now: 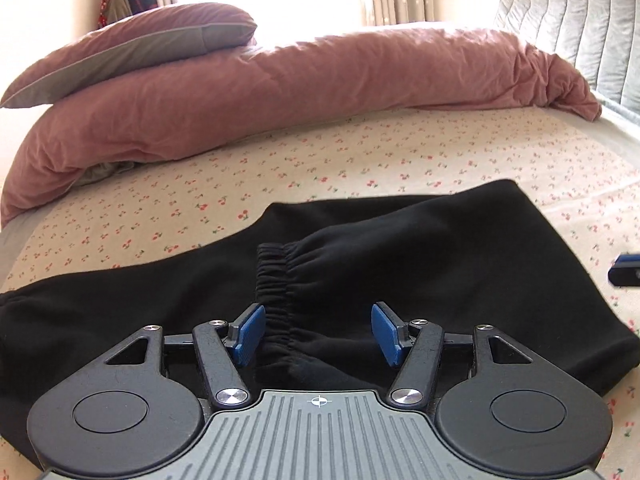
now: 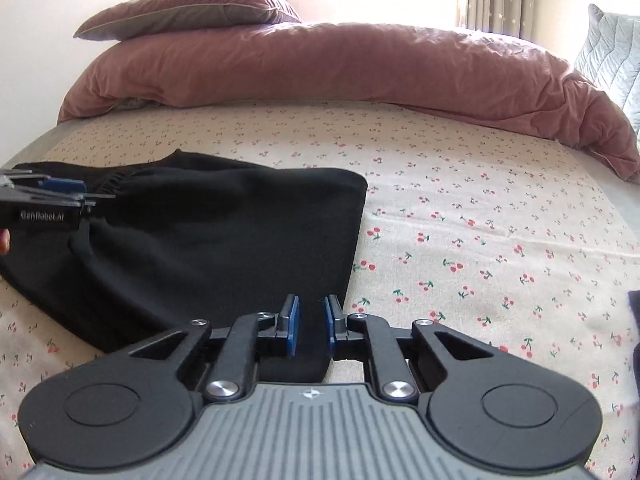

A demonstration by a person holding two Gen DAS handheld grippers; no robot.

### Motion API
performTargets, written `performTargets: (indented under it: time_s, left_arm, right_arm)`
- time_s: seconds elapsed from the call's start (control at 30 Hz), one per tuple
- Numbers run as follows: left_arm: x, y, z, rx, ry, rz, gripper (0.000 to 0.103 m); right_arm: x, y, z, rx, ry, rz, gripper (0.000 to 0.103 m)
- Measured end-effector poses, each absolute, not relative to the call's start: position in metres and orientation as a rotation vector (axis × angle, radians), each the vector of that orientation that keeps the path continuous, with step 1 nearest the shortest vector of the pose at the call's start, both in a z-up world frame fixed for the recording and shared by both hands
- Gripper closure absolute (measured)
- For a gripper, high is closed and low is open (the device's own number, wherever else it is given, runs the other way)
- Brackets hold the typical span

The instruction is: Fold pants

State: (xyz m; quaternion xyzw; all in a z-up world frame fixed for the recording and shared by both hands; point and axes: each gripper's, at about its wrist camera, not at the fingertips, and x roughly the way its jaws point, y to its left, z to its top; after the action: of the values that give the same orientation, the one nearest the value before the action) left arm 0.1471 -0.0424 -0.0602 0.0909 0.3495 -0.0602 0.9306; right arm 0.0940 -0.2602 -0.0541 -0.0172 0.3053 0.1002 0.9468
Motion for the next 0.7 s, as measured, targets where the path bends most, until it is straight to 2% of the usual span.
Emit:
performTargets:
  time_s: [0.1, 0.23, 0.4, 0.57, 0.7]
  left_arm:
    - [0.150, -0.034, -0.074, 0.154, 0.784, -0.101, 0.044]
    - [0.149, -0.024, -0.079, 0.093, 0.805, -0.106, 0.043]
    - [0.149, -0.017, -0.080, 0.048, 0.822, -0.113, 0.043]
    - [0.148, -0.016, -0.080, 0.047, 0.823, -0.122, 0.043]
    - [0.144, -0.015, -0.075, 0.043, 0.802, -0.126, 0.043]
  right_arm:
    - [0.126, -0.256, -0.053, -0.030, 0.625, 0.214, 0.099]
    - [0.185, -0.258, -0.075, 0.045, 0.728, 0.203, 0.099]
    - [0.210, -0.265, -0.079, 0.117, 0.683, 0.157, 0.103]
    - [0.197, -0.239, -0.080, -0.056, 0.577, 0.035, 0.103]
    - [0.182, -0.245, -0.070, 0.057, 0.568, 0.082, 0.093]
